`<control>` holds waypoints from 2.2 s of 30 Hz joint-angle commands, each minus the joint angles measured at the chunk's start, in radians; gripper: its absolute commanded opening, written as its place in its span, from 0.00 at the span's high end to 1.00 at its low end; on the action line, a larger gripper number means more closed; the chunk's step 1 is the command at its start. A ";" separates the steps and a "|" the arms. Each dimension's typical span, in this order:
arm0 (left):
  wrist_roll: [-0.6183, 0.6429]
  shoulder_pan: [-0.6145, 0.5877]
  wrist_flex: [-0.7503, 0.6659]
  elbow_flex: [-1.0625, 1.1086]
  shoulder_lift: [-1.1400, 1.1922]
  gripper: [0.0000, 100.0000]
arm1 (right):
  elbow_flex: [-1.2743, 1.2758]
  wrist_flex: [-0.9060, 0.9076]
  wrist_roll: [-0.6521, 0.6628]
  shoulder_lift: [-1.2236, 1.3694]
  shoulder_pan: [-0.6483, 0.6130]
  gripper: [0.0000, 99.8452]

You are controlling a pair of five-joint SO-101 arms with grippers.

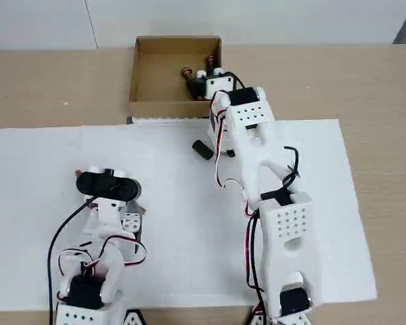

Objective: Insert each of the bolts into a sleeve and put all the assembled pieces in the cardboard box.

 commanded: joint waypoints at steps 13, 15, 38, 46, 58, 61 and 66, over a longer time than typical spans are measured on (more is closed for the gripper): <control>0.003 -0.009 0.000 -0.005 -0.011 0.99 | -0.092 0.148 -0.009 -0.133 -0.019 1.00; 0.003 -0.009 0.000 -0.005 -0.011 0.99 | -0.106 0.203 -0.005 -0.177 -0.019 1.00; 0.006 -0.012 0.003 -0.054 -0.008 0.99 | 0.614 0.242 -0.009 -1.122 0.137 1.00; 0.048 -0.063 0.181 -0.358 -0.005 0.99 | 0.984 0.208 -0.009 -1.397 0.354 1.00; 0.137 -0.141 0.388 -0.725 0.232 0.99 | 1.310 0.087 -0.009 -1.687 0.481 1.00; 0.213 -0.140 0.416 -0.878 0.433 0.99 | 1.335 0.079 -0.009 -1.722 0.526 1.00; 0.327 -0.140 0.497 -1.109 0.743 0.99 | 1.339 0.076 -0.009 -1.744 0.567 1.00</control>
